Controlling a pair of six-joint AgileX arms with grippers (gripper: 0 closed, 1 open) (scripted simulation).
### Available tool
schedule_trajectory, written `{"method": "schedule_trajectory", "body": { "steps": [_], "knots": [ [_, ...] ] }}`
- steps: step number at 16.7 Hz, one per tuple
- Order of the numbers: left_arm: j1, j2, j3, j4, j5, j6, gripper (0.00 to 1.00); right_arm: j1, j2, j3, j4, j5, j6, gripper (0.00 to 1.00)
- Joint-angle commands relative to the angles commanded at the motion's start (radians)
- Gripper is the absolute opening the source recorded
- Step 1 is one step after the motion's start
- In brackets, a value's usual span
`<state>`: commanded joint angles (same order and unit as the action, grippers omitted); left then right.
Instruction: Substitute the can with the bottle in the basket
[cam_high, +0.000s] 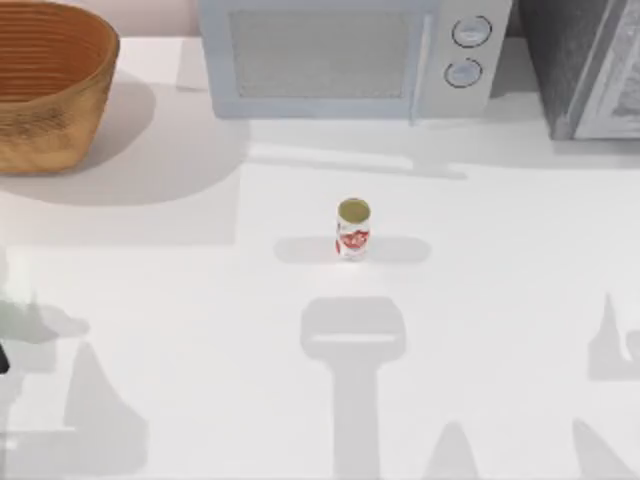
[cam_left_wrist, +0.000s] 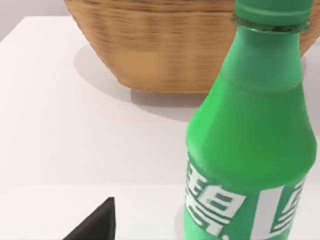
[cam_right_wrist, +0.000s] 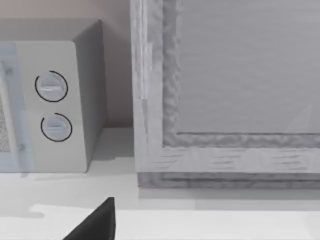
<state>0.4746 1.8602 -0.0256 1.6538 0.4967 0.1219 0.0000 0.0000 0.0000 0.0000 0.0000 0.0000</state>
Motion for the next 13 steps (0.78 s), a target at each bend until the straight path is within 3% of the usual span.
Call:
{"method": "schedule_trajectory", "body": {
  "steps": [5,13],
  "knots": [
    [0.029,0.118,0.001,0.11,0.033,0.011,1.0,0.0,0.0,0.0,0.0,0.0,0.0,1.0],
    [0.021,0.134,0.015,0.106,0.026,0.009,1.0,0.0,0.0,0.0,0.0,0.0,0.0,1.0]
  ]
}}
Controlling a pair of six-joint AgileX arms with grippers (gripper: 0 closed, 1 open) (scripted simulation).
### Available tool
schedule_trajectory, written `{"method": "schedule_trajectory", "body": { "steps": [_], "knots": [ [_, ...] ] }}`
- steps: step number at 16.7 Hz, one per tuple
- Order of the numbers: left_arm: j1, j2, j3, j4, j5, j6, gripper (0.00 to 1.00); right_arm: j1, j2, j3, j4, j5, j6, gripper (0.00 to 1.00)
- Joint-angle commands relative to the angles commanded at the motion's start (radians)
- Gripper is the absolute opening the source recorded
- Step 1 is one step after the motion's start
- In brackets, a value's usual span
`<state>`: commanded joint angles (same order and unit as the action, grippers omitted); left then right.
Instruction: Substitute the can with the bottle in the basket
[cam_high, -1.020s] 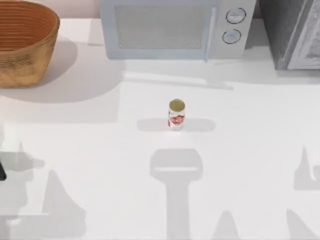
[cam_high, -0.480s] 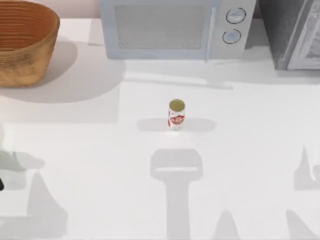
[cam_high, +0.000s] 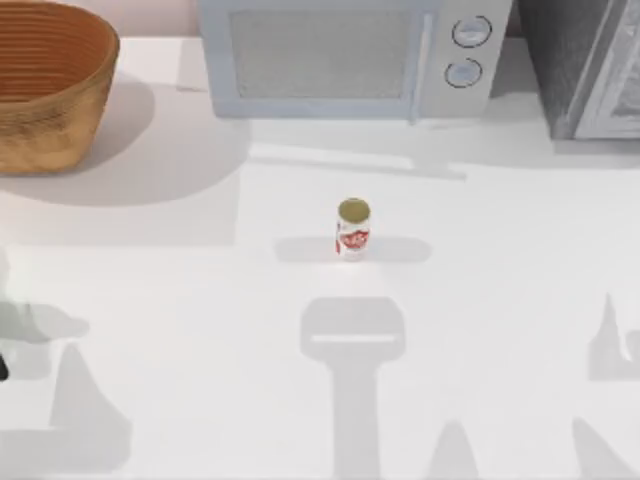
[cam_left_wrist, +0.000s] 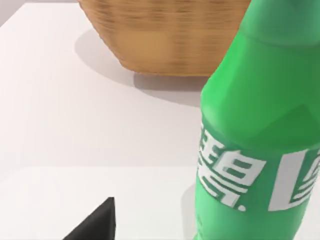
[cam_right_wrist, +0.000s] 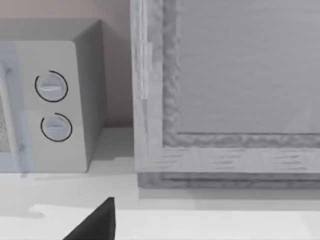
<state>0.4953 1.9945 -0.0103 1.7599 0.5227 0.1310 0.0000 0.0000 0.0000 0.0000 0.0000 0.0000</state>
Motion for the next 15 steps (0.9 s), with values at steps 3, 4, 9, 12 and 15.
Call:
{"method": "schedule_trajectory", "body": {
  "steps": [3,4,9,12,15],
  "knots": [
    [-0.04,0.016,0.06,-0.031,-0.04,-0.011,1.0,0.0,0.0,0.0,0.0,0.0,0.0,1.0],
    [-0.058,0.024,0.085,-0.046,-0.057,-0.016,1.0,0.0,0.0,0.0,0.0,0.0,0.0,1.0],
    [-0.135,0.061,0.192,-0.108,-0.131,-0.035,1.0,0.0,0.0,0.0,0.0,0.0,0.0,1.0],
    [-0.14,0.064,0.2,-0.112,-0.136,-0.036,1.0,0.0,0.0,0.0,0.0,0.0,0.0,1.0],
    [-0.14,0.064,0.2,-0.112,-0.136,-0.036,0.85,0.0,0.0,0.0,0.0,0.0,0.0,1.0]
  ]
}}
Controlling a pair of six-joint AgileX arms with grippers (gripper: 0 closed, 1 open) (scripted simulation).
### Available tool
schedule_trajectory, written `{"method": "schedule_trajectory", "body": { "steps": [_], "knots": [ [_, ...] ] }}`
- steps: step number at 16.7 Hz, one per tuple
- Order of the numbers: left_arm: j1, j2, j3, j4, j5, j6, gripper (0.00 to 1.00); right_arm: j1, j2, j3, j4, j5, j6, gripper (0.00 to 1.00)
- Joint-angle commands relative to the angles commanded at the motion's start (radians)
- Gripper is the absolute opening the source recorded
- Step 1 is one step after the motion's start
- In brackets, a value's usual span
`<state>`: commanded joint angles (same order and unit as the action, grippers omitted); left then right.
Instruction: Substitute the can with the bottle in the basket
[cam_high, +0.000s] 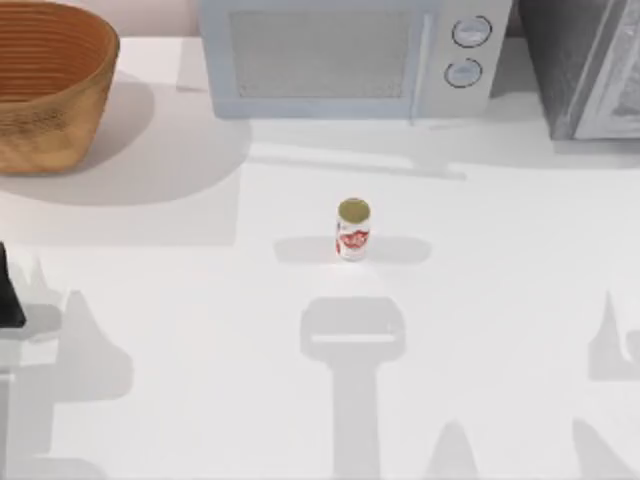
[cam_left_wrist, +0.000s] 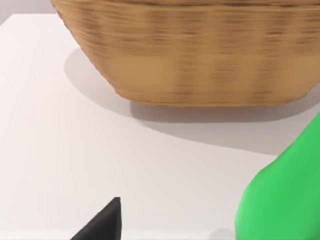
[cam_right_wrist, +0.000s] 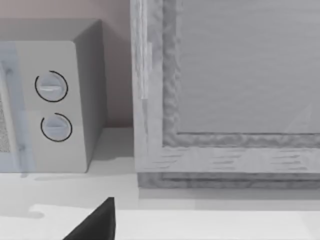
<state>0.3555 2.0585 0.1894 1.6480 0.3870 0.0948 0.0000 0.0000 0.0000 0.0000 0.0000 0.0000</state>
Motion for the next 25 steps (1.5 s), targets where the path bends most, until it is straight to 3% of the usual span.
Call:
{"method": "schedule_trajectory", "body": {
  "steps": [11,21,25],
  "knots": [
    [0.0,0.0,0.0,0.0,0.0,0.0,0.02,0.0,0.0,0.0,0.0,0.0,0.0,1.0],
    [0.0,-0.001,0.0,0.0,0.0,0.001,0.0,0.0,0.0,0.0,0.0,0.0,0.0,1.0],
    [0.022,-0.078,0.082,-0.042,-0.037,0.001,0.0,0.0,0.0,0.0,0.0,0.0,0.0,1.0]
  ]
}}
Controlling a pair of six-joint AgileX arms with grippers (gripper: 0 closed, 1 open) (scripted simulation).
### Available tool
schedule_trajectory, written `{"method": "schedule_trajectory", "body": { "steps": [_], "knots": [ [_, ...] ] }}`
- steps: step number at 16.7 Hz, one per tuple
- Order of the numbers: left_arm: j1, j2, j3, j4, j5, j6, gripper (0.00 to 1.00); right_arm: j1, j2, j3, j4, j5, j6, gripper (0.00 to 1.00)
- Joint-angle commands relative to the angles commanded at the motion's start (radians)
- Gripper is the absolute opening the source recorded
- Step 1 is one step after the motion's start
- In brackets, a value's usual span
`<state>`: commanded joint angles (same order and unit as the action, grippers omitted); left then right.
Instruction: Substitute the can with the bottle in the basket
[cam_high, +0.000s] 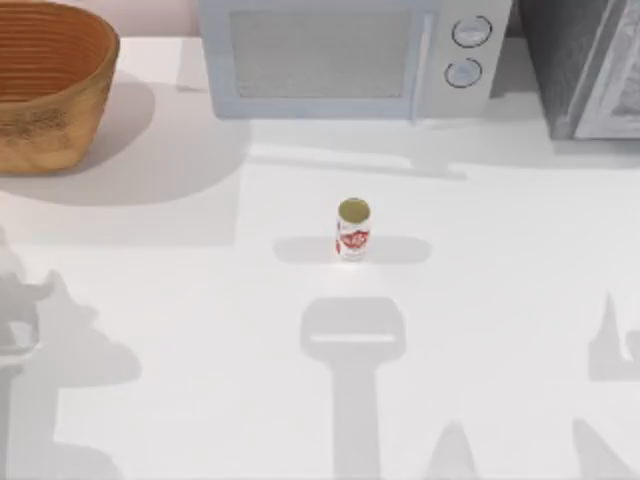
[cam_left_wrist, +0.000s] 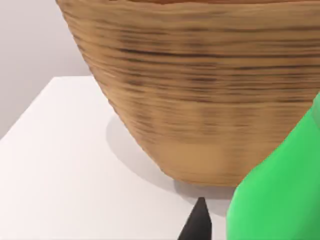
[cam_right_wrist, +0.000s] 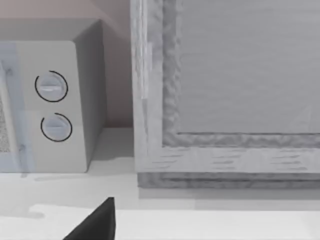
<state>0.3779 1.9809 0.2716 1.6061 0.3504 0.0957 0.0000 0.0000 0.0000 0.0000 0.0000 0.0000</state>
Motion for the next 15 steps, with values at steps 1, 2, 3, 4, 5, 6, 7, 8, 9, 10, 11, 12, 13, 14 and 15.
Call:
{"method": "schedule_trajectory", "body": {
  "steps": [1,2,3,4,5,6,7,8,9,10,11,12,13,14,15],
  "knots": [
    [0.008,-0.028,0.037,-0.033,-0.015,-0.001,0.0,0.0,0.0,0.0,0.0,0.0,0.0,1.0],
    [0.016,-0.057,0.079,-0.077,-0.031,-0.001,0.0,0.0,0.0,0.0,0.0,0.0,0.0,1.0],
    [0.025,-0.087,0.126,-0.13,-0.047,-0.001,0.0,0.0,0.0,0.0,0.0,0.0,0.0,1.0],
    [0.032,-0.116,0.179,-0.194,-0.063,0.0,0.0,0.0,0.0,0.0,0.0,0.0,0.0,1.0],
    [0.038,-0.145,0.235,-0.269,-0.078,0.001,0.0,0.0,0.0,0.0,0.0,0.0,0.0,1.0],
    [0.042,-0.174,0.295,-0.353,-0.093,0.001,0.0,0.0,0.0,0.0,0.0,0.0,0.0,1.0],
    [0.042,-0.203,0.356,-0.445,-0.107,0.002,0.0,0.0,0.0,0.0,0.0,0.0,0.0,1.0],
    [0.037,-0.23,0.418,-0.544,-0.12,0.002,0.0,0.0,0.0,0.0,0.0,0.0,0.0,1.0],
    [0.027,-0.256,0.48,-0.648,-0.132,0.0,0.0,0.0,0.0,0.0,0.0,0.0,0.0,1.0],
    [0.011,-0.279,0.54,-0.754,-0.143,-0.002,0.0,0.0,0.0,0.0,0.0,0.0,0.0,1.0],
    [-0.01,-0.297,0.597,-0.859,-0.151,-0.005,0.0,0.0,0.0,0.0,0.0,0.0,0.0,1.0],
    [-0.036,-0.311,0.652,-0.959,-0.158,-0.01,0.0,0.0,0.0,0.0,0.0,0.0,0.0,1.0],
    [-0.065,-0.322,0.705,-1.052,-0.163,-0.014,0.0,0.0,0.0,0.0,0.0,0.0,0.0,1.0],
    [-0.094,-0.329,0.756,-1.134,-0.166,-0.019,0.0,0.0,0.0,0.0,0.0,0.0,0.0,1.0],
    [-0.123,-0.334,0.804,-1.206,-0.168,-0.023,0.0,0.0,0.0,0.0,0.0,0.0,0.0,1.0]
  ]
}}
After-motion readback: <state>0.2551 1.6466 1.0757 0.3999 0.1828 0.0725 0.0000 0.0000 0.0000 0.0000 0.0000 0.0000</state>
